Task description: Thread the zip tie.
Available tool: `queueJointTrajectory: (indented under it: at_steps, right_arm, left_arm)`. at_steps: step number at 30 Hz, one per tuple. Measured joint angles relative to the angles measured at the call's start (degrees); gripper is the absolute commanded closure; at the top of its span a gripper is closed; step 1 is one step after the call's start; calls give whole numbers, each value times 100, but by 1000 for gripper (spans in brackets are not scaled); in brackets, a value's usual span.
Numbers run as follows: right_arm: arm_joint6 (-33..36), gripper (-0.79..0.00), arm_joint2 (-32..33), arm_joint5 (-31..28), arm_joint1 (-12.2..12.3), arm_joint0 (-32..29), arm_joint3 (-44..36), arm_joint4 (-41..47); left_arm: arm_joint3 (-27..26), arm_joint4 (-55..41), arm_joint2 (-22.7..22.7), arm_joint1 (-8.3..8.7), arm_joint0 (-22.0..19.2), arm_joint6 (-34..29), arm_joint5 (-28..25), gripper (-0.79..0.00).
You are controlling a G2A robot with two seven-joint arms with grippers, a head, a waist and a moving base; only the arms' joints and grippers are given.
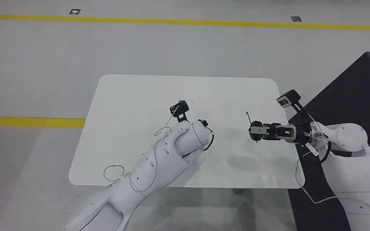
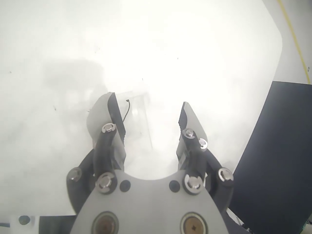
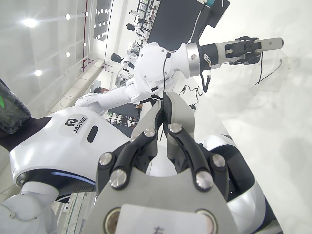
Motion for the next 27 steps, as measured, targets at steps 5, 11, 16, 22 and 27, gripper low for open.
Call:
queueJointTrajectory:
  at_steps: [5,11,16,22,27]
  right_arm:
    - [0,0,0,0,0,0,0,0]
    - [0,0,0,0,0,0,0,0]
    - [0,0,0,0,0,0,0,0]
    - [0,0,0,0,0,0,0,0]
    - [0,0,0,0,0,0,0,0]
  left_arm:
    - [-110,643,-265,29,216,-431,0,-409]
    - [-272,1744,-545,8,492,-1275,0,-403]
    - [-411,2704,-910,-108,718,-1977,0,-391]
    - [-470,3770,-1195,-335,964,-2622,0,-385]
    - [-417,4075,-1298,-571,1079,-2608,0,-385]
